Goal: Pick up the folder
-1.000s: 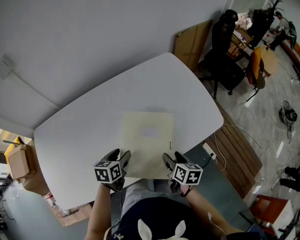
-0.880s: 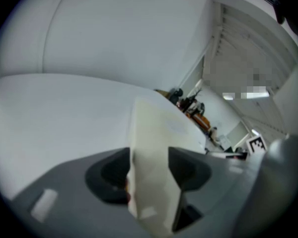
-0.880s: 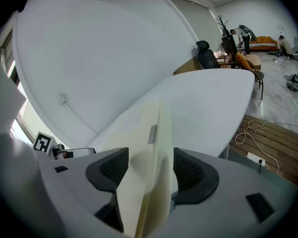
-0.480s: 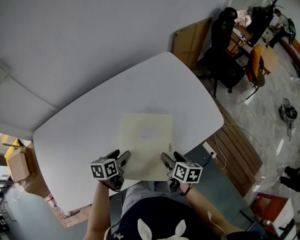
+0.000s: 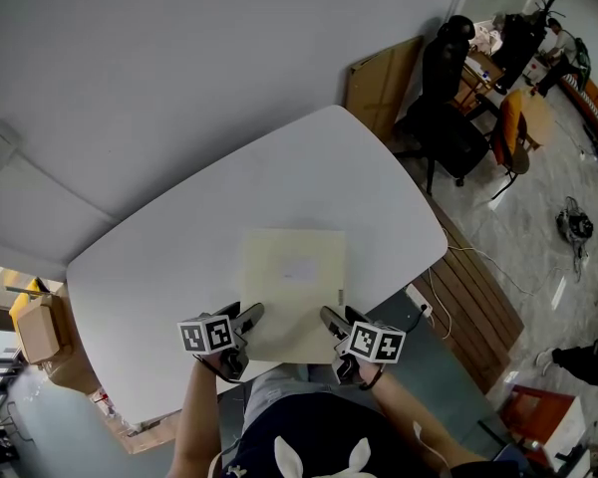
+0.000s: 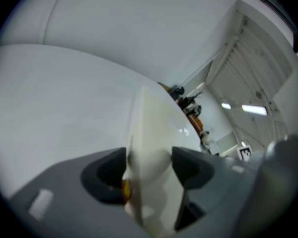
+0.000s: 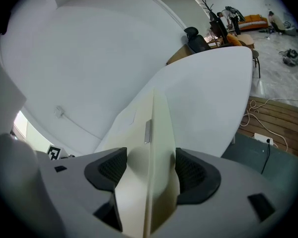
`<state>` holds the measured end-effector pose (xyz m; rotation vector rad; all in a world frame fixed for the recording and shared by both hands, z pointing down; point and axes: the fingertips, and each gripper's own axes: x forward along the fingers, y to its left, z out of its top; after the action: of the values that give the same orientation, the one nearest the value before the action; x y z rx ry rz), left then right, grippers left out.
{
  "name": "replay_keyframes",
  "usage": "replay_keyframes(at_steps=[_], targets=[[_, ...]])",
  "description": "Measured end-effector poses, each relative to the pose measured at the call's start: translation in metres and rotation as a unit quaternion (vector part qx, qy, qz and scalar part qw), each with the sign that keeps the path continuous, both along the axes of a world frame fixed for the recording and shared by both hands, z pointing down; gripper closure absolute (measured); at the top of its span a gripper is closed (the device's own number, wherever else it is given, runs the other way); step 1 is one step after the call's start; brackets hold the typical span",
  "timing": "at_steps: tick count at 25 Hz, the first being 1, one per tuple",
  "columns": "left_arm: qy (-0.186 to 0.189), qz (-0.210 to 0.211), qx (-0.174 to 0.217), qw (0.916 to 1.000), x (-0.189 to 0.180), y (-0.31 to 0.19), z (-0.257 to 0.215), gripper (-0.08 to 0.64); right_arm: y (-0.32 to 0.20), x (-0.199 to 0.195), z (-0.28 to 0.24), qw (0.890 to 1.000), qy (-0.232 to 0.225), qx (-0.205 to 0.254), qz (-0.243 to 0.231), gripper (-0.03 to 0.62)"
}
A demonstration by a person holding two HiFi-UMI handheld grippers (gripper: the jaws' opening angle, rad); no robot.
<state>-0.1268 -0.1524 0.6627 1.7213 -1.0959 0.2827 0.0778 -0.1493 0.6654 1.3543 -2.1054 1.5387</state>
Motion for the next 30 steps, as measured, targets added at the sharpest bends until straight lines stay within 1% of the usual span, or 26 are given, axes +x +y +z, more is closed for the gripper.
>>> replay_keyframes(at_steps=[4, 7, 11, 17, 21, 25, 30], targets=[[-0.01, 0.005, -0.001, 0.9999, 0.002, -0.002, 0.003, 0.284, -0.001, -0.001, 0.002, 1.0, -0.001, -0.008, 0.003, 0.318], [-0.014, 0.004, 0.007, 0.9999, 0.004, -0.003, 0.001, 0.284, -0.003, -0.001, 0.002, 1.0, 0.001, -0.006, 0.009, 0.316], [-0.028, -0.01, 0.014, 0.9995, 0.002, -0.003, -0.003, 0.287, -0.006, -0.001, -0.001, 1.0, 0.01, 0.002, 0.014, 0.318], [-0.038, -0.034, 0.021, 0.9985, 0.004, 0.0, -0.01, 0.287, -0.008, 0.0, -0.007, 1.0, 0.018, 0.009, 0.011, 0.318], [-0.033, -0.04, 0.023, 0.9984, 0.006, 0.005, -0.008, 0.287, -0.008, 0.002, -0.011, 1.0, 0.024, 0.02, 0.002, 0.319], [-0.033, -0.044, 0.037, 0.9978, 0.006, 0.002, -0.017, 0.287, -0.012, 0.0, -0.017, 0.999, 0.021, 0.031, -0.002, 0.319], [-0.037, -0.044, 0.053, 0.9969, 0.004, -0.006, -0.028, 0.287, -0.017, -0.002, -0.028, 0.999, 0.018, 0.043, 0.004, 0.319]])
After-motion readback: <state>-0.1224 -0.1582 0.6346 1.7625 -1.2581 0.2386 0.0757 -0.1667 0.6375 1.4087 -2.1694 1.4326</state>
